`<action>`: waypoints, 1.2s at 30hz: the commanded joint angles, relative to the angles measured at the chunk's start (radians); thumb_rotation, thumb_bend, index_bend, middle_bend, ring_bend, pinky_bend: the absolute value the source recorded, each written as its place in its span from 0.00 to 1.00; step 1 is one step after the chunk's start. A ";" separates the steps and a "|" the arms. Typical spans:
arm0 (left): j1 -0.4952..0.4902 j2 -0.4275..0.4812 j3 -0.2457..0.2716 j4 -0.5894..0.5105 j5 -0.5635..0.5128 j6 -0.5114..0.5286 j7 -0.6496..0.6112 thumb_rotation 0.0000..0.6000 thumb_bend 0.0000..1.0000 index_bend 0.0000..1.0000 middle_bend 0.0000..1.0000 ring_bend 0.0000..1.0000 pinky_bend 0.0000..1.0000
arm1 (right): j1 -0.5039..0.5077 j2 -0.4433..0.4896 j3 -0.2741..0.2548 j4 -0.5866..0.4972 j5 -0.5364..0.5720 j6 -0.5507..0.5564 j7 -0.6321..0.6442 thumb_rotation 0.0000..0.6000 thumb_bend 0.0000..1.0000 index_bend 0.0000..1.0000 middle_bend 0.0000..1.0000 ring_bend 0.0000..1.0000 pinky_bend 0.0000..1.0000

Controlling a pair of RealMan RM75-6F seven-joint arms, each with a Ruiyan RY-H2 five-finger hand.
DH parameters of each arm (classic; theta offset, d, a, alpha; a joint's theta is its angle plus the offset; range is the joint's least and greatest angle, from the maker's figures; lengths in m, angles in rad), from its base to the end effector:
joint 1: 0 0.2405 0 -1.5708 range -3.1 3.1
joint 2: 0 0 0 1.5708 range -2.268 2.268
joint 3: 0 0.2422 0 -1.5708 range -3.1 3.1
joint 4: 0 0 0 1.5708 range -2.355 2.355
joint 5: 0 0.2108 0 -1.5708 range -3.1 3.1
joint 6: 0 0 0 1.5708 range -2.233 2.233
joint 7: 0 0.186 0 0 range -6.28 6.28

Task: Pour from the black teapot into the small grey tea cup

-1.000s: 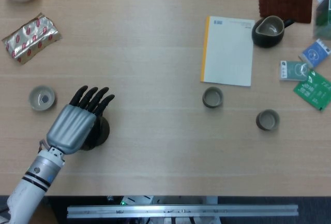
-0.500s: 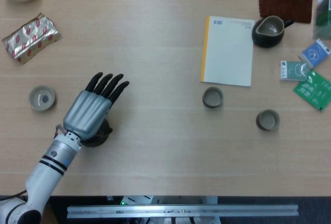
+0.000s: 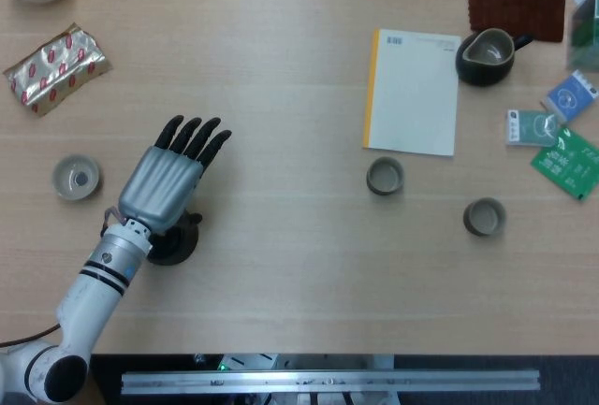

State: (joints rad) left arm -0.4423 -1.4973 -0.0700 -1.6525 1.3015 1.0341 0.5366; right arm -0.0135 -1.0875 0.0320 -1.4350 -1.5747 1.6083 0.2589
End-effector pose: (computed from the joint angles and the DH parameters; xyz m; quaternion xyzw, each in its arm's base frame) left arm -0.1787 0.2786 -0.0365 -0.7731 -0.3597 -0.3070 0.4227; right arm -0.3319 -0.1878 0.1920 0.5701 -0.3830 0.4211 0.5924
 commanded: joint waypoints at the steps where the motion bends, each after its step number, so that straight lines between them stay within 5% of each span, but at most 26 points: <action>1: -0.007 -0.008 0.000 0.018 -0.009 0.007 0.019 1.00 0.09 0.00 0.00 0.00 0.00 | -0.001 0.000 0.000 0.000 0.000 0.001 0.001 1.00 0.15 0.27 0.25 0.14 0.27; 16: -0.038 -0.021 0.005 0.107 -0.054 0.038 0.130 1.00 0.09 0.00 0.00 0.00 0.00 | -0.011 -0.003 0.001 0.005 0.006 0.006 0.005 1.00 0.15 0.27 0.25 0.14 0.27; 28: -0.075 -0.027 -0.056 0.208 -0.140 0.045 0.137 1.00 0.09 0.00 0.00 0.00 0.00 | -0.015 -0.003 0.003 0.002 0.006 0.008 0.003 1.00 0.15 0.27 0.25 0.14 0.27; 36: -0.054 0.041 -0.048 0.129 -0.141 0.094 0.125 1.00 0.09 0.00 0.00 0.00 0.00 | -0.018 -0.004 0.003 0.004 0.003 0.014 0.007 1.00 0.15 0.27 0.25 0.14 0.27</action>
State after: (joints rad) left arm -0.5059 -1.4768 -0.1253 -1.4965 1.1525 1.1112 0.6664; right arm -0.0312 -1.0911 0.0353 -1.4315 -1.5721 1.6222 0.2656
